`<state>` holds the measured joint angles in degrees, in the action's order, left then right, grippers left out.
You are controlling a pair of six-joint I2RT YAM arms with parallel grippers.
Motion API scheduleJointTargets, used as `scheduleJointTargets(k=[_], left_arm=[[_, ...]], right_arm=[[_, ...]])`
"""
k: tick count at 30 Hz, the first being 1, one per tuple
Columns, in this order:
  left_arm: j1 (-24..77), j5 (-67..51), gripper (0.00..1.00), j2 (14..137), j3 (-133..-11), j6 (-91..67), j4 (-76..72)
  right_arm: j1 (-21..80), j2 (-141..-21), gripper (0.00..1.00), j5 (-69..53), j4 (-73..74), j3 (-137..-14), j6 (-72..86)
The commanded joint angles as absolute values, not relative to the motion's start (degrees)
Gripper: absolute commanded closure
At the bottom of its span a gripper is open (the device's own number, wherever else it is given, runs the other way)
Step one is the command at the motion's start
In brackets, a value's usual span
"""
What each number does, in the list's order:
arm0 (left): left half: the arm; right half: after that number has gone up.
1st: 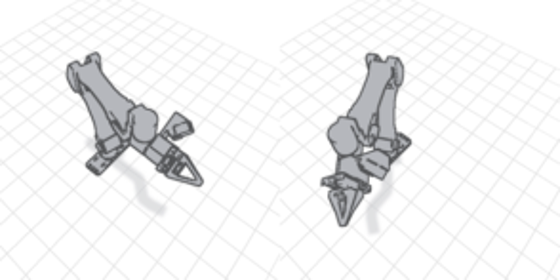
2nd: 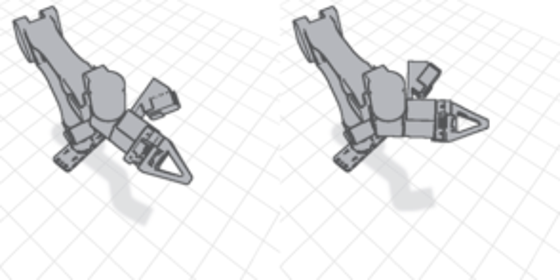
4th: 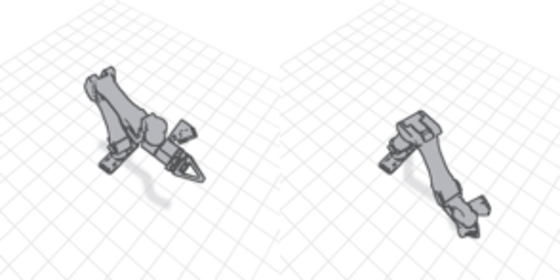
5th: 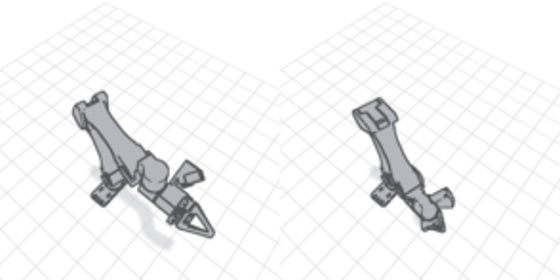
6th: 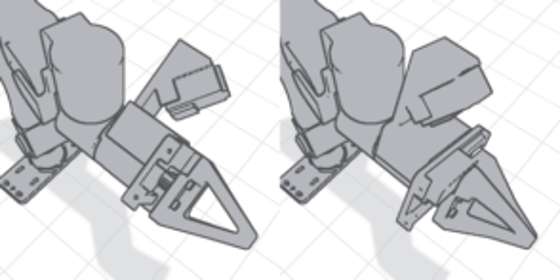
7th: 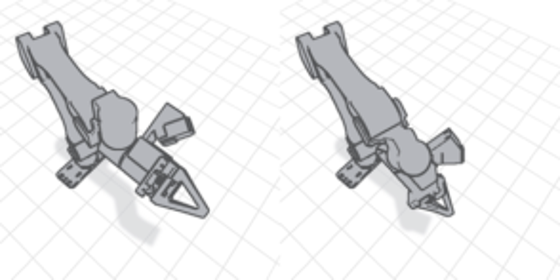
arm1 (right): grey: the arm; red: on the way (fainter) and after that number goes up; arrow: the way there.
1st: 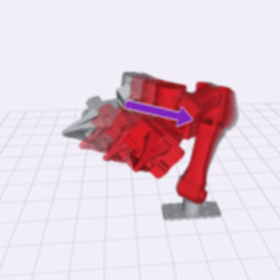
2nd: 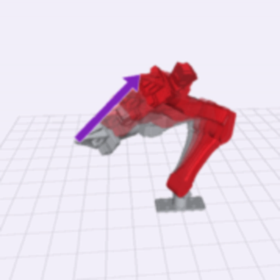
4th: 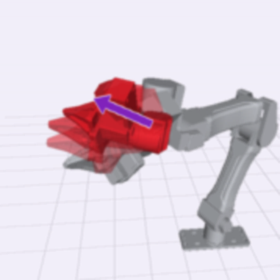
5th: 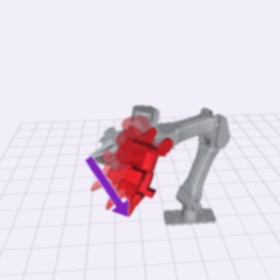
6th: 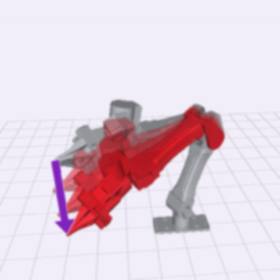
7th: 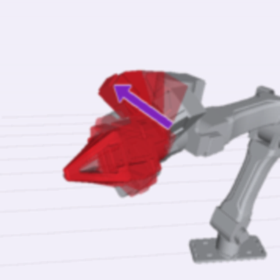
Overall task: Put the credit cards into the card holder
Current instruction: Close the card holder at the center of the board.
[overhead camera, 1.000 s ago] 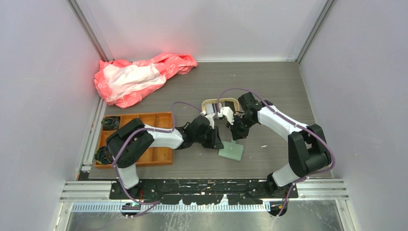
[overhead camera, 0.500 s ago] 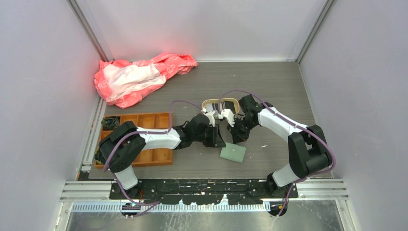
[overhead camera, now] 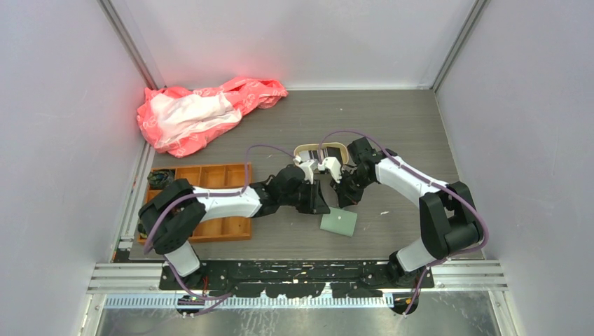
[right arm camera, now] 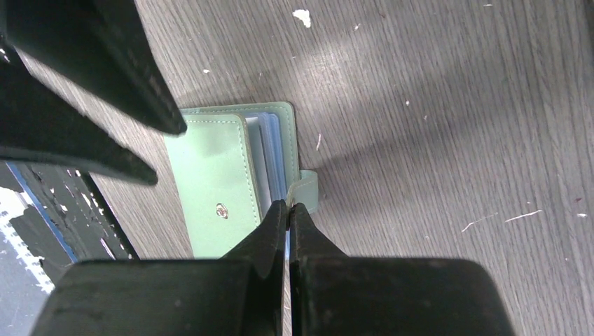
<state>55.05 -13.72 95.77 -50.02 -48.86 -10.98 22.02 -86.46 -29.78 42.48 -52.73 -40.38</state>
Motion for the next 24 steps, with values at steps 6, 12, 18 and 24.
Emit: scheduleJointTargets(k=[6, 12, 18, 24], left_arm=[[55.47, -21.62, 0.79, 102.78, -55.45, -49.63, -16.83], [52.99, -24.27, 0.84, 106.6, -53.95, -54.1, -19.96], [52.82, -24.48, 0.85, 104.21, -50.76, -54.32, -25.92], [52.86, -24.2, 0.85, 101.79, -48.04, -53.53, -30.43]], right_arm=[[22.41, -83.88, 0.99, -31.08, 40.96, -53.7, -39.13], [22.23, -82.8, 0.99, -30.77, 41.49, -53.79, -39.46], [21.71, -83.86, 0.99, -27.01, 38.41, -53.74, -35.82], [21.66, -83.25, 0.99, -29.71, 38.38, -53.46, -36.05]])
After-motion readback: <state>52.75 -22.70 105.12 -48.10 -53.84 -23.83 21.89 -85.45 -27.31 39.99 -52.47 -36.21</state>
